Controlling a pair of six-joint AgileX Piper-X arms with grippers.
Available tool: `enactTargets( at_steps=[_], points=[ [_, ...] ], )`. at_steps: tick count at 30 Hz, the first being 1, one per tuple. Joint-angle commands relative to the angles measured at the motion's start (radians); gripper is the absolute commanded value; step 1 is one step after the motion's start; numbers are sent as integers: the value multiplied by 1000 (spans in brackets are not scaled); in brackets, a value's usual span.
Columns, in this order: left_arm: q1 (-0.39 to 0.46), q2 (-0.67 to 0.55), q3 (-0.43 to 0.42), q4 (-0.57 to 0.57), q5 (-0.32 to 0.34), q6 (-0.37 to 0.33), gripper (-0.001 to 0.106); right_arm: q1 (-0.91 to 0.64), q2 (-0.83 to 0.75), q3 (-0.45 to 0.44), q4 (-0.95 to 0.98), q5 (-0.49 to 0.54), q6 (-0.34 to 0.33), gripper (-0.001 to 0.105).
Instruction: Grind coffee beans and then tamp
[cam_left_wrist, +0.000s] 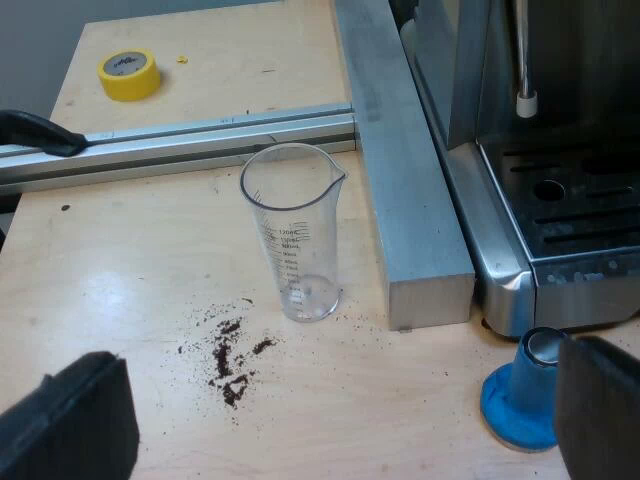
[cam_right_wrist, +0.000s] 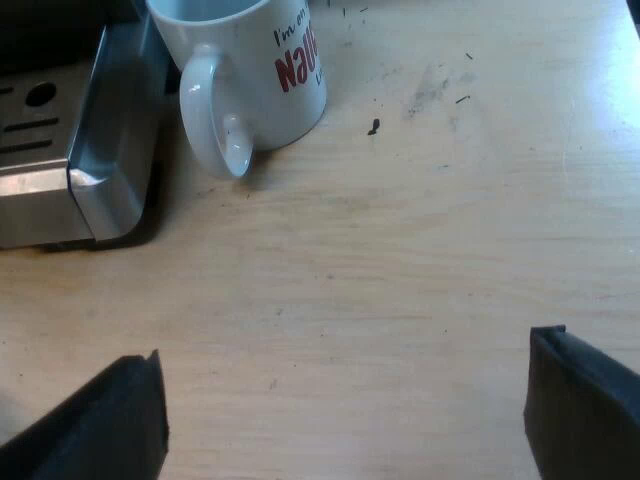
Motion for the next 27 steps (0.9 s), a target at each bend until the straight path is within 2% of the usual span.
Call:
enactTargets(
  at_steps=[1,4,7,12,15,17,22,27],
  points=[
    [-3,-134,-7,-9,14,-6,85,2,-36,-17,-6,-8,4,74],
    [-3,-107,-36,5,54,-6,85,2,-1,-55,20,-36,8,74],
    [-3,-68,-71,25,58,-6,85,42,52,-98,20,-39,10,74],
    [-9,14,-128,34,103,-6,85,146,142,-166,20,-64,-24,74],
    [-32,61,-151,34,109,-6,85,227,205,-204,20,-69,-61,74],
    [-62,93,-163,34,110,-6,85,295,256,-229,15,-116,-89,74],
    [-107,155,-165,33,120,10,85,419,336,-237,-44,-189,-112,74],
    [-121,195,-165,33,148,12,85,550,402,-237,-130,-198,-191,74]
  ],
)
